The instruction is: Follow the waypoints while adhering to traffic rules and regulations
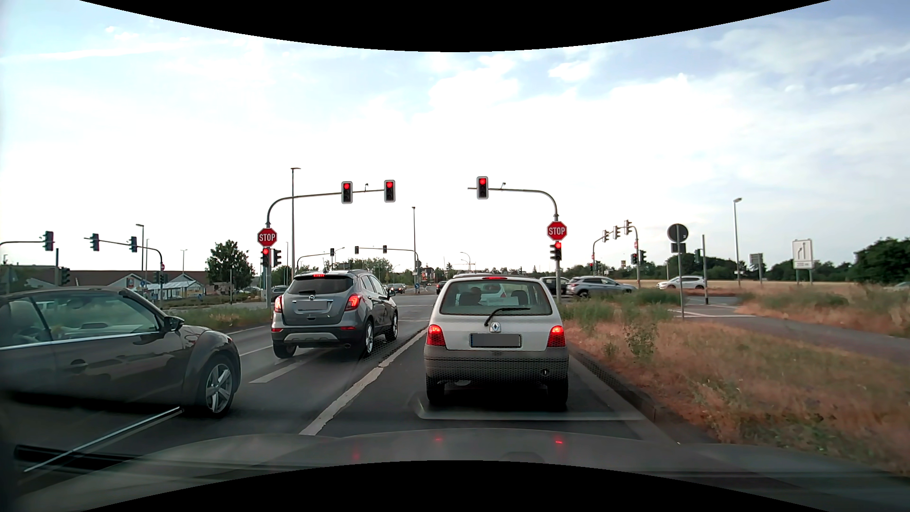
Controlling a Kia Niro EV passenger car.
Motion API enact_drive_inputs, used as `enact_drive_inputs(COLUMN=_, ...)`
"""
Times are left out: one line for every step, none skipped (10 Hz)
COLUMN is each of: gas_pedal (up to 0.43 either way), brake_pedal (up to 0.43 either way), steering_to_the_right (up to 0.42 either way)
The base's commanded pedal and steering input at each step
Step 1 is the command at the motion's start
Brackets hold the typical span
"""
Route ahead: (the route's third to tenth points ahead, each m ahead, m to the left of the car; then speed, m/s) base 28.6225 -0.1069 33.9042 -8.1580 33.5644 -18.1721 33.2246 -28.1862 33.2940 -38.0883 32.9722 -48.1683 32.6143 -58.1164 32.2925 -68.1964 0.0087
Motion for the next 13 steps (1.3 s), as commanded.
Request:
enact_drive_inputs(gas_pedal=0.0, brake_pedal=0.427, steering_to_the_right=-0.01)
enact_drive_inputs(gas_pedal=0.0, brake_pedal=0.451, steering_to_the_right=-0.01)
enact_drive_inputs(gas_pedal=0.0, brake_pedal=0.463, steering_to_the_right=-0.01)
enact_drive_inputs(gas_pedal=0.0, brake_pedal=0.47, steering_to_the_right=-0.01)
enact_drive_inputs(gas_pedal=0.0, brake_pedal=0.47, steering_to_the_right=-0.01)
enact_drive_inputs(gas_pedal=0.0, brake_pedal=0.47, steering_to_the_right=-0.01)
enact_drive_inputs(gas_pedal=0.0, brake_pedal=0.476, steering_to_the_right=-0.01)
enact_drive_inputs(gas_pedal=0.0, brake_pedal=0.47, steering_to_the_right=-0.01)
enact_drive_inputs(gas_pedal=0.0, brake_pedal=0.457, steering_to_the_right=-0.01)
enact_drive_inputs(gas_pedal=0.0, brake_pedal=0.451, steering_to_the_right=-0.01)
enact_drive_inputs(gas_pedal=0.0, brake_pedal=0.451, steering_to_the_right=-0.01)
enact_drive_inputs(gas_pedal=0.0, brake_pedal=0.451, steering_to_the_right=-0.01)
enact_drive_inputs(gas_pedal=0.0, brake_pedal=0.451, steering_to_the_right=-0.01)
